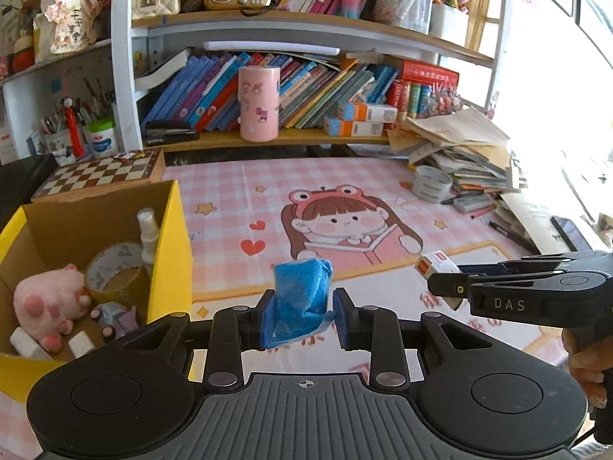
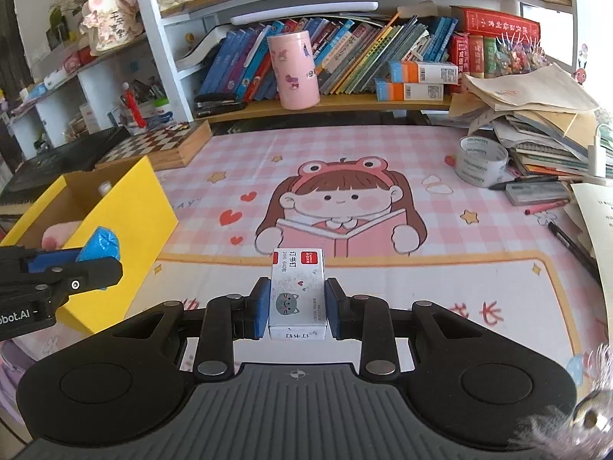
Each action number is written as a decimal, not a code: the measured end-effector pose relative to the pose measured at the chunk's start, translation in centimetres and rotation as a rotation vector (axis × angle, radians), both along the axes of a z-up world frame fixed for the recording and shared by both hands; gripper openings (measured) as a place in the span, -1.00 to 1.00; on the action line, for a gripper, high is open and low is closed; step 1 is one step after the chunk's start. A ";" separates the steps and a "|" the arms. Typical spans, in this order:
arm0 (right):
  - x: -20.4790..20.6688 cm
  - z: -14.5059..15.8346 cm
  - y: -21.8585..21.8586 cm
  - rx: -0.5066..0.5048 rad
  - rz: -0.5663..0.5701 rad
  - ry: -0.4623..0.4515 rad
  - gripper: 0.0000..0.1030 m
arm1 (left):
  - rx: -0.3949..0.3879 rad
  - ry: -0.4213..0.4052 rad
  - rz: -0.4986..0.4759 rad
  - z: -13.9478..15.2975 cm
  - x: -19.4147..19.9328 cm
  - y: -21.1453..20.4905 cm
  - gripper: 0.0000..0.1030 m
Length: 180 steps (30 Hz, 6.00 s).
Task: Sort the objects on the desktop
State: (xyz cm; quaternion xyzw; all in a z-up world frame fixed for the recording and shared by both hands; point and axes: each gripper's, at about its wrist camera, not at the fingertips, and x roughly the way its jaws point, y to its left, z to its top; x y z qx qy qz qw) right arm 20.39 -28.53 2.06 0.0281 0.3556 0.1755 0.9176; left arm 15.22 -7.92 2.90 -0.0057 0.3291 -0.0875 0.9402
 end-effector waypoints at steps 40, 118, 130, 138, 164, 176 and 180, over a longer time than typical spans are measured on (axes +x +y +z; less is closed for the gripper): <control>-18.4 -1.3 13.2 -0.073 -0.015 0.040 -0.47 | -0.048 0.062 -0.047 -1.8 -14.5 12.4 -0.43; 5.6 -1.1 28.9 -0.270 0.632 -0.134 -0.46 | 0.080 0.106 0.286 -2.7 5.6 19.2 -0.43; 4.6 -3.2 29.5 -0.513 0.738 -0.271 -0.45 | 0.135 0.224 0.235 -5.0 6.6 18.1 -0.41; 4.8 -3.2 29.6 -0.523 0.742 -0.269 -0.41 | 0.161 0.220 0.222 -5.0 6.4 17.8 -0.36; -0.7 1.4 23.6 -0.241 0.398 -0.339 -0.25 | 0.126 -0.009 0.267 0.1 -1.8 17.5 0.46; -8.4 1.4 19.6 -0.193 0.155 -0.300 -0.17 | 0.123 -0.069 0.222 0.7 -7.7 16.3 0.56; -11.4 0.8 18.8 -0.192 0.095 -0.272 -0.14 | 0.132 -0.071 0.184 0.3 -9.3 15.6 0.56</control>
